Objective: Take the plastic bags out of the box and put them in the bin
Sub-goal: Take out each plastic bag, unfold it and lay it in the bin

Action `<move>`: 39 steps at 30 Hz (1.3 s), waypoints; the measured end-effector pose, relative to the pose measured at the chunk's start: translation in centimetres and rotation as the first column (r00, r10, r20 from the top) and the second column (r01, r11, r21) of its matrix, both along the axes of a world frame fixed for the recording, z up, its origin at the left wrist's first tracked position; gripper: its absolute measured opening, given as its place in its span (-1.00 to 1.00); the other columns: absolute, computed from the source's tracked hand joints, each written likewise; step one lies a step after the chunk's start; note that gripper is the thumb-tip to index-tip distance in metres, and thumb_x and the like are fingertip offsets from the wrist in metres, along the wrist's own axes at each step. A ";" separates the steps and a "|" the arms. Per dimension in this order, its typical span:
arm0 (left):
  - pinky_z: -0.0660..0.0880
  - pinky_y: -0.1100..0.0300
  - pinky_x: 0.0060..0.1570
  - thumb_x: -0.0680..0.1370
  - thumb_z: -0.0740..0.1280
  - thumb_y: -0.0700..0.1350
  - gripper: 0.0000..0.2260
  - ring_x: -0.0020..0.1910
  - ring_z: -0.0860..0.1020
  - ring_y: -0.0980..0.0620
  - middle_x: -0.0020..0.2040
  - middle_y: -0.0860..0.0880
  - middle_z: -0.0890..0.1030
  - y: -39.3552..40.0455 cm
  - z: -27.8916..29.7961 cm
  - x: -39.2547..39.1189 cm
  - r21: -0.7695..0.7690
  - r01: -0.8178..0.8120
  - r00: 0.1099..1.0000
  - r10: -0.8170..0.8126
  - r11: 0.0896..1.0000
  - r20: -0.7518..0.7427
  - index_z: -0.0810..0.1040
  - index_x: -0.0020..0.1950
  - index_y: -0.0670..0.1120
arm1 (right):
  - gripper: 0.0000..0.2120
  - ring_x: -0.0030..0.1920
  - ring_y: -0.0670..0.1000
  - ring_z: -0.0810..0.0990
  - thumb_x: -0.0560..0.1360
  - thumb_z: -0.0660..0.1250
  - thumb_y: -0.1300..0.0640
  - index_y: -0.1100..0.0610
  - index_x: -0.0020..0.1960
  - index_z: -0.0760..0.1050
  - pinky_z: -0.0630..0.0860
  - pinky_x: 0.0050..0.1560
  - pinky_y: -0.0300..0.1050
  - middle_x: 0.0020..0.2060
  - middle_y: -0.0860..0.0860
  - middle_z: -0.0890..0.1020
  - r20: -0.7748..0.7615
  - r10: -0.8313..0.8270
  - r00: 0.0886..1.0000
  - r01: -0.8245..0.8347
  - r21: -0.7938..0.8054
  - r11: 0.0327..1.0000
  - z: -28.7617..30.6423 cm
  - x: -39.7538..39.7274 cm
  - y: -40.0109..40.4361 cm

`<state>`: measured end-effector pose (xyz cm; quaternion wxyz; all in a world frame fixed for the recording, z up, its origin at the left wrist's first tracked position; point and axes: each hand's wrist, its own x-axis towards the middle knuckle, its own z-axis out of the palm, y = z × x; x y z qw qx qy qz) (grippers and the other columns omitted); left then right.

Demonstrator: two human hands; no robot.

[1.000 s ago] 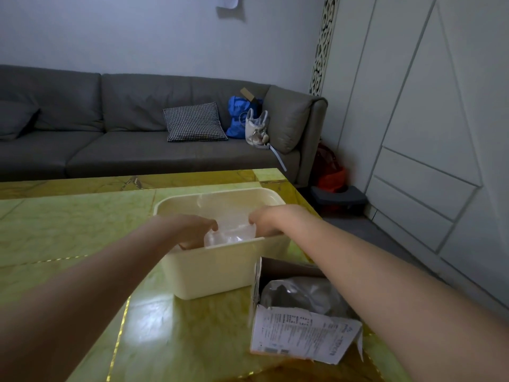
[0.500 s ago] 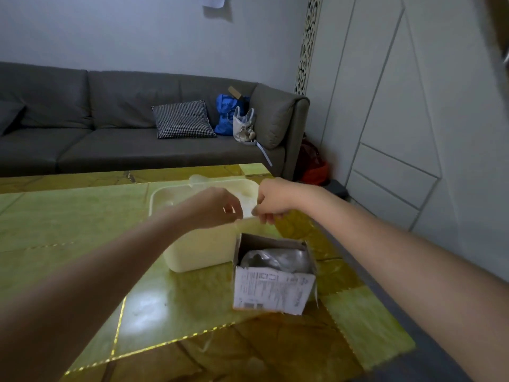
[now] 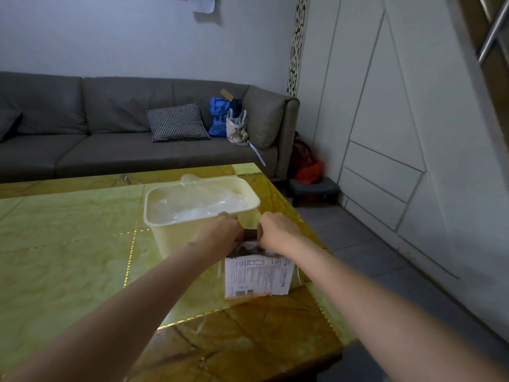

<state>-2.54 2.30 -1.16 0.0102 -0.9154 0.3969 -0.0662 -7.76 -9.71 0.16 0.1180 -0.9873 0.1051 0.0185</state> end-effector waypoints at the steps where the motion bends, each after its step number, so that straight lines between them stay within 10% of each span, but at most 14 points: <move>1: 0.39 0.22 0.01 0.59 0.19 -0.08 -0.77 0.11 0.43 -0.02 0.10 -0.07 0.50 0.1 -0.1 0.0 -0.027 -0.011 1.000 0.011 1.000 0.010 0.58 0.13 -0.09 | -0.93 -0.11 0.06 0.53 0.51 0.32 0.25 0.18 -0.01 0.51 0.47 -0.18 -0.10 -0.13 0.06 0.53 0.010 0.002 1.000 -0.003 0.017 1.000 0.1 0.1 -0.1; 14: 0.36 0.26 -0.06 0.57 0.21 -0.09 -0.86 0.01 0.49 0.01 0.02 -0.04 0.57 0.8 0.7 -0.7 -0.103 0.069 0.997 -0.065 0.992 0.038 0.50 0.05 -0.09 | -0.60 -0.41 -0.06 0.37 0.42 0.43 -0.08 0.09 -0.39 0.33 0.28 -0.40 -0.20 -0.44 -0.03 0.41 -0.049 0.048 0.998 -0.024 0.403 0.915 2.6 -0.2 -1.1; 21: 0.52 0.18 -0.10 0.49 0.36 -0.18 -0.73 -0.08 0.53 0.00 -0.03 -0.05 0.59 0.9 0.9 -0.8 -0.273 -0.032 0.987 -0.013 0.961 -0.158 0.38 0.15 -0.08 | -0.70 -0.35 -0.02 0.56 0.50 0.37 0.14 0.28 0.16 0.47 0.48 -0.41 -0.22 -0.09 0.15 0.61 -0.120 -0.049 0.991 0.102 0.488 0.867 2.2 -0.5 -1.5; 30: 0.40 0.35 -0.24 0.49 0.35 -0.14 -0.81 -0.15 0.46 0.06 -0.09 -0.01 0.53 1.0 1.3 -0.7 -0.242 -0.049 0.969 -0.013 0.969 -0.247 0.59 0.08 -0.12 | -0.75 -0.06 0.04 0.53 0.39 0.48 0.16 0.25 0.00 0.56 0.46 -0.12 -0.12 -0.08 0.07 0.58 -0.109 -0.011 0.994 0.059 0.452 0.890 2.7 0.0 -1.4; 39: 0.52 0.15 -0.06 0.51 0.34 -0.13 -0.82 -0.10 0.59 0.01 -0.09 -0.10 0.61 1.8 3.3 -0.8 -0.616 -0.447 0.576 -0.317 0.649 -0.753 0.53 0.03 -0.22 | -0.80 -0.40 -0.09 0.49 0.51 0.34 0.29 0.15 -0.21 0.34 0.43 -0.44 -0.35 -0.37 0.02 0.53 0.271 -0.182 0.945 -0.139 0.839 0.526 5.4 0.4 -1.8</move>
